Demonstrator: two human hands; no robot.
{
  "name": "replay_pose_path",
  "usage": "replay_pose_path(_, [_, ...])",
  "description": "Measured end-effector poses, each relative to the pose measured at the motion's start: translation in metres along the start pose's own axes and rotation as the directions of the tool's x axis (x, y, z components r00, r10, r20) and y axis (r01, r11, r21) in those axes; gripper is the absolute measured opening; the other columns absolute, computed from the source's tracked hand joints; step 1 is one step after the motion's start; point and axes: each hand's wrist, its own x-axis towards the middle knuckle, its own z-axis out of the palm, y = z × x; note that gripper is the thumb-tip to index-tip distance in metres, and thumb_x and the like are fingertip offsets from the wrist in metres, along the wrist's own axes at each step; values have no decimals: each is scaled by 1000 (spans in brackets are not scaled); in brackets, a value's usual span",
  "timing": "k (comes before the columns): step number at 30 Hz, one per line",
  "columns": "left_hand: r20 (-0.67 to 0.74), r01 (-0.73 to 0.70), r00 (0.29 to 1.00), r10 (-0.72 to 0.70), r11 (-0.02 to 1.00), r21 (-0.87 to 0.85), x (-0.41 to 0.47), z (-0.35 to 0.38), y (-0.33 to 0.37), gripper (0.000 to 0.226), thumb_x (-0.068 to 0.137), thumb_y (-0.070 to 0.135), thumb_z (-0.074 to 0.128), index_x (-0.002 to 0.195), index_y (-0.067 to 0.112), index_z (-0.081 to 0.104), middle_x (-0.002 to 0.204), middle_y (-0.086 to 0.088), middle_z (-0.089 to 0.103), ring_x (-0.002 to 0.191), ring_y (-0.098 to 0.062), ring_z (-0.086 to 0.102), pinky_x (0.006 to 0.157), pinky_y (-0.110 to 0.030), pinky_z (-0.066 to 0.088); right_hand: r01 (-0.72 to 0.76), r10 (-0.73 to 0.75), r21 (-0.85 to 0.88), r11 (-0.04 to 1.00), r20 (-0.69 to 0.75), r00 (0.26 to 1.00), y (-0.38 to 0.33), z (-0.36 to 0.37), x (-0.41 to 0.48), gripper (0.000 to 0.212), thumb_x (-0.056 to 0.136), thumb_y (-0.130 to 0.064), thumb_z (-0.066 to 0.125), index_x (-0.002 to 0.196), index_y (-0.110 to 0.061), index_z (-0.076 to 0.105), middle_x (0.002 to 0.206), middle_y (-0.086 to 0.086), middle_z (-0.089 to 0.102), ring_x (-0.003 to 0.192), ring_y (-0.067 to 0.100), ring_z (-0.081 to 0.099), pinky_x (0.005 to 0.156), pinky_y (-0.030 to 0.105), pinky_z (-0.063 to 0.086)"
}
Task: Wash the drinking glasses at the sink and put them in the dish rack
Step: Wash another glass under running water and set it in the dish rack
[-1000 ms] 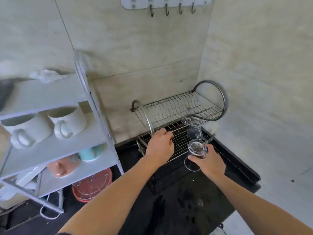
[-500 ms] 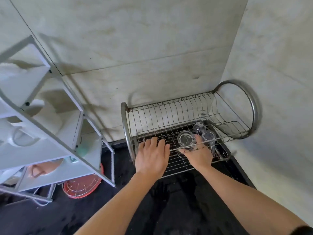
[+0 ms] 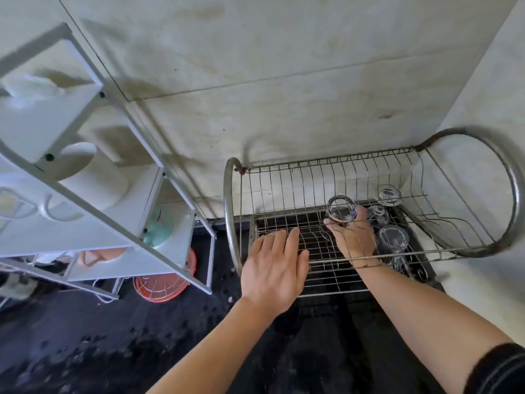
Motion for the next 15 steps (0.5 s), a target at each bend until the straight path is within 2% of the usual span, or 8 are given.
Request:
replay_pose_path(4, [-34,-22,999,22,1000,0,-1,0,0,45,97,36,35,121,8,61,99,-3,68,89,-21,65,84,-37,53,13,-8,-109,994,38,999,1,1,1,83,74,-55,75,135,-13,37,118,15,60,109,35,57,83,43,51])
replay_pose_path(9, [-16,-35,999,35,999,-7,-3,-5,-1,45,97,37,34,121,9,60,99,-3,68,88,-22,65,83,-36,53,29,3,-331,943,96,995,-9,-13,-15,98,81,-45,72,153,-7,16,147,23,35,133,38,37,100,46,41])
replay_pose_path(12, [-1,-30,1000,30,998,-56,-3,-11,-3,41,97,37,35,116,11,61,96,-2,66,86,-22,64,81,-36,52,90,-58,-389,917,94,994,-16,-22,-54,83,87,-38,65,152,-13,20,149,13,34,136,31,33,104,44,39])
replay_pose_path(15, [-35,-113,993,110,989,-93,-17,-24,-8,31,93,32,41,107,13,62,101,-4,62,92,-24,61,84,-39,50,126,-60,-396,909,176,983,-18,-21,-104,50,91,-38,59,137,-24,46,141,0,46,124,21,49,95,38,47])
